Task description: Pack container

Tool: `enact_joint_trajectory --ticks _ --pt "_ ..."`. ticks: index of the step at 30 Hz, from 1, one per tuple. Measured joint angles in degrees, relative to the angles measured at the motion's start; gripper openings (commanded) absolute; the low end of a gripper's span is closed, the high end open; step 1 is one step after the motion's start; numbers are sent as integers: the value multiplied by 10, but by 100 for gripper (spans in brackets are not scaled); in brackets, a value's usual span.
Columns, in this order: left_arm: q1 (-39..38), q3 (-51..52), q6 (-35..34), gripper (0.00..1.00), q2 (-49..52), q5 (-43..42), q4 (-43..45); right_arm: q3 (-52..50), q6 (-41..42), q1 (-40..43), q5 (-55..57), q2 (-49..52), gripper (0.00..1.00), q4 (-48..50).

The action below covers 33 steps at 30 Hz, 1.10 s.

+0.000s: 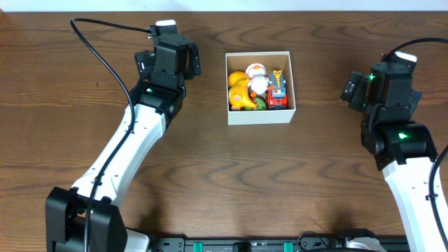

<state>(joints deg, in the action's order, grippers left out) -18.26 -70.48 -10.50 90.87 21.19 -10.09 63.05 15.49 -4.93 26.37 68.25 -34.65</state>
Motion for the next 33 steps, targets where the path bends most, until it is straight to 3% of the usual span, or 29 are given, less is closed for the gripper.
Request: enact_joint_trajectory --ticks 13,24,28,33 --pt "0 0 0 98 0 0 0 -19 0 -3 0 -19 99 3" --pt "0 0 0 98 0 0 0 -243 0 -45 0 -261 99 -38" --pt "0 0 0 98 0 0 0 -276 -5 -51 5 -298 99 -115" --pt "0 0 0 98 0 0 0 -310 -24 -52 32 -376 99 -114"
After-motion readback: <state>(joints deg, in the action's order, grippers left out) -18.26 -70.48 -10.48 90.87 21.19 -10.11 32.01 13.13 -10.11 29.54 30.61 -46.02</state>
